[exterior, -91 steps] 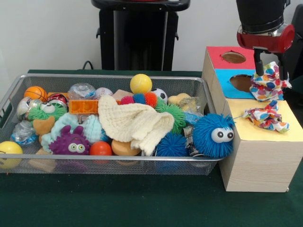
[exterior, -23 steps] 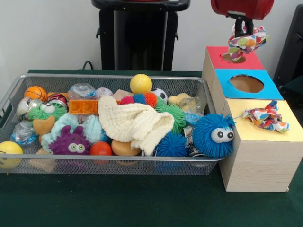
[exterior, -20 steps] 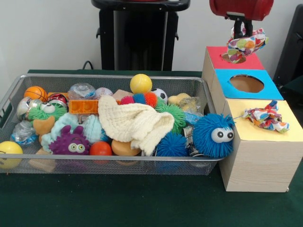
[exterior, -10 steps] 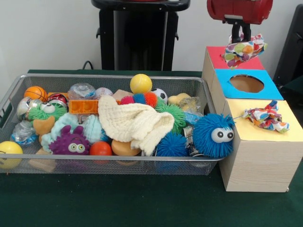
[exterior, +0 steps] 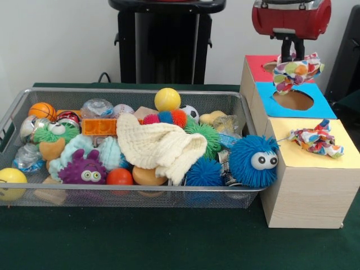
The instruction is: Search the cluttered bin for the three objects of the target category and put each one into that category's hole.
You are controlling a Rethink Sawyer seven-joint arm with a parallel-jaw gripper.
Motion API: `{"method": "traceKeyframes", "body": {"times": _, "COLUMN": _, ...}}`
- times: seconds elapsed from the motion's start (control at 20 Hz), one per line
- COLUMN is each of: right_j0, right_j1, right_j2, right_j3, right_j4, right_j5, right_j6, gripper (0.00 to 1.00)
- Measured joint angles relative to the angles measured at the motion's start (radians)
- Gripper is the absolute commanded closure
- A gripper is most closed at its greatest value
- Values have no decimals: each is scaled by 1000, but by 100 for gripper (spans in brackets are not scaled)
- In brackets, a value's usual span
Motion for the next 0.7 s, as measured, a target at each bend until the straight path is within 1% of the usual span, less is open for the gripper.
{"method": "traceKeyframes", "body": {"times": 0.35, "right_j0": 3, "right_j1": 3, "right_j2": 18, "right_j3": 0, "right_j4": 48, "right_j5": -106, "right_j6": 0, "gripper": 100}}
{"method": "traceKeyframes", "body": {"times": 0.7, "right_j0": -9, "right_j1": 5, "right_j2": 37, "right_j3": 0, "right_j4": 69, "right_j5": -155, "right_j6": 0, "gripper": 100}}
